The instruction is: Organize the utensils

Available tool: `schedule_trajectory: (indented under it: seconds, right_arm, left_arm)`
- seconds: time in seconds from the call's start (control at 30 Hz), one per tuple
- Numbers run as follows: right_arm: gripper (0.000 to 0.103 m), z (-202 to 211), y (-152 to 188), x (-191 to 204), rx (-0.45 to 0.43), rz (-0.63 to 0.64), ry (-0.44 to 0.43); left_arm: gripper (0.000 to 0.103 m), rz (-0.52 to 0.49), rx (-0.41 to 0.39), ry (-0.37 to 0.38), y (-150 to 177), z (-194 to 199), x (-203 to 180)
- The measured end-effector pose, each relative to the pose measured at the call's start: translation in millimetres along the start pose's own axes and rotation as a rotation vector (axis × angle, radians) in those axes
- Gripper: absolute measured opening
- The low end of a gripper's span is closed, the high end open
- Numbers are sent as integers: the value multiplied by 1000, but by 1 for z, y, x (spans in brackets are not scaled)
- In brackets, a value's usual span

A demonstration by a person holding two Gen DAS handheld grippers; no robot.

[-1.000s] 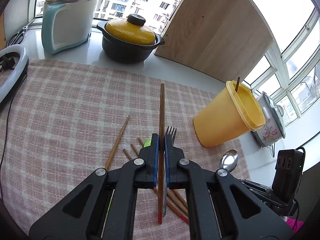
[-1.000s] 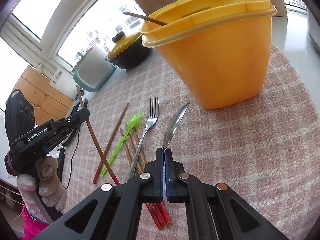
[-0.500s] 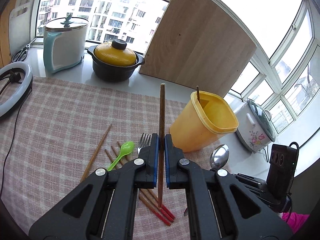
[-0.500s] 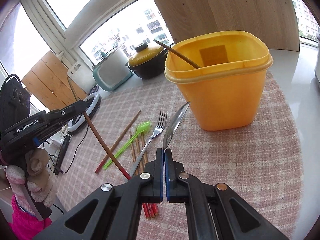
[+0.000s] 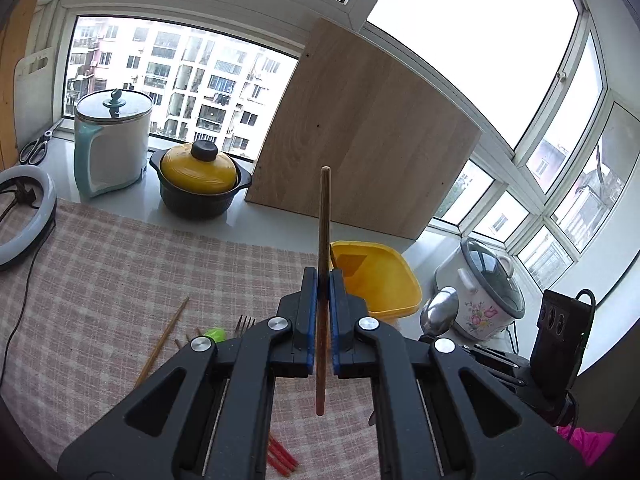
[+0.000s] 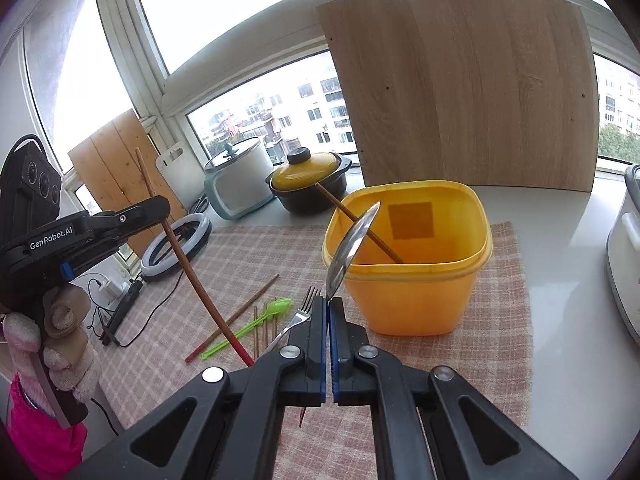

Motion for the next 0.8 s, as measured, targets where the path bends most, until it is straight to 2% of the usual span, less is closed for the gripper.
schedule_trajectory:
  seconds: [0.23,0.4,0.8]
  right_arm:
    - [0,23,-35,-12,-83,25,9]
    - [0,35,-57,-19,-142,67,54]
    - [0,33,-93,-41,-200,90,119]
  left_arm:
    - [3,-14,-42,24,-23,-8,-25]
    - [3,-8,-66,35,-38,-17,-37]
    - [3,30,-131,26,-72,-36,-44]
Point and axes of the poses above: each gripper's, at about its wrist camera, not at the fingertips, and z roughly against the way its jaws point, x to its left, y to its underside, the point moved 7 cm from there along -z, roughly the way its jaws point, and after that the axes turned 3 degrees about z, right-handed, at the moved point
